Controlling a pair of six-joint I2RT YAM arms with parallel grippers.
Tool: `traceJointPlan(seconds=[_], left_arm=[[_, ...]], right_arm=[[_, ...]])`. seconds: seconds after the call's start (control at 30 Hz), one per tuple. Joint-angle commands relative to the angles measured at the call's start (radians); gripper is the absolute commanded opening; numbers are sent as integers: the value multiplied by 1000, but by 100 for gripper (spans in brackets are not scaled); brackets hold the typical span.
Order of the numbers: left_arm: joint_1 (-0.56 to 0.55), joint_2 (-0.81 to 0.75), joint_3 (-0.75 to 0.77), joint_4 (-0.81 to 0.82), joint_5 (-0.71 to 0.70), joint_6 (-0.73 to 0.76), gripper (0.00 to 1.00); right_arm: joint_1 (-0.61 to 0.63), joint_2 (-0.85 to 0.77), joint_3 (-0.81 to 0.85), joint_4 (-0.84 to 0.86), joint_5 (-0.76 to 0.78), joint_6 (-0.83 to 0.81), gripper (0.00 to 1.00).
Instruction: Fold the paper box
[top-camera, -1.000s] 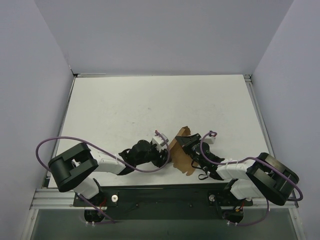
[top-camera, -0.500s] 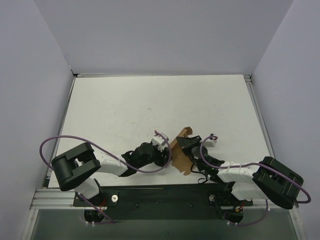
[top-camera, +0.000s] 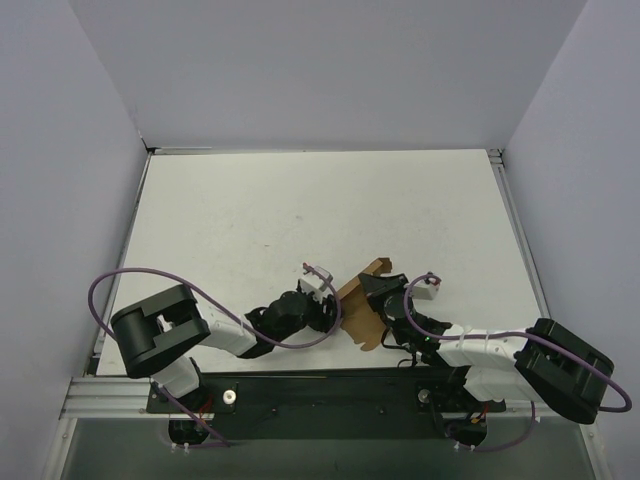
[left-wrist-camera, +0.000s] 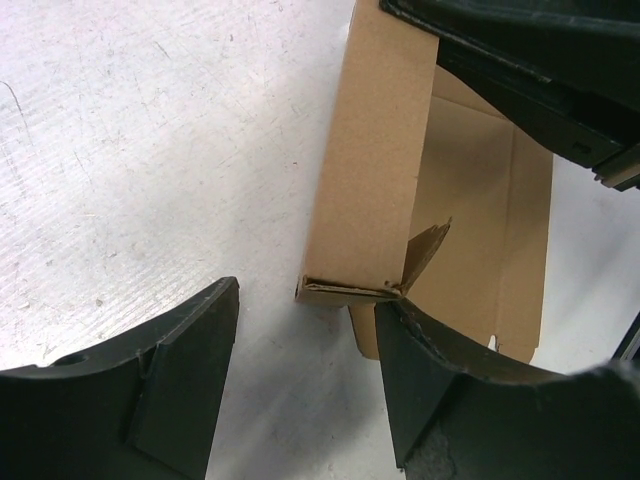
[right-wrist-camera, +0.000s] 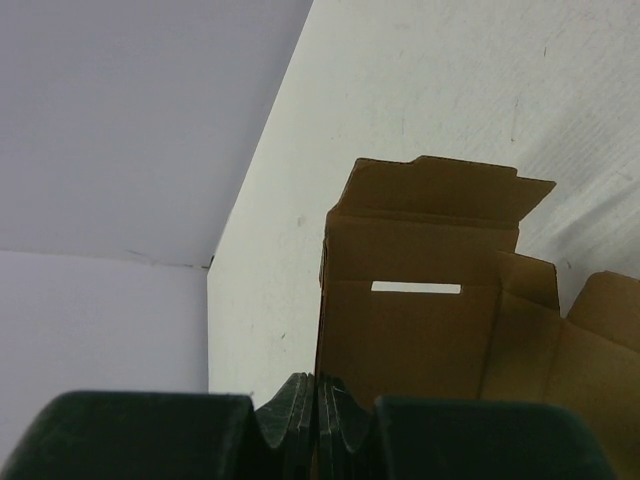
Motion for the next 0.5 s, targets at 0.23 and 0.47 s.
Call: traceJointPlan(seconds=[0.23, 0.47], left_arm=[[-3, 31, 9, 190, -46, 6, 66], [-3, 43, 37, 154, -77, 18, 67]], right_arm=[[32, -27, 13, -83, -13, 8, 0], [37, -30, 14, -86, -15, 8, 0]])
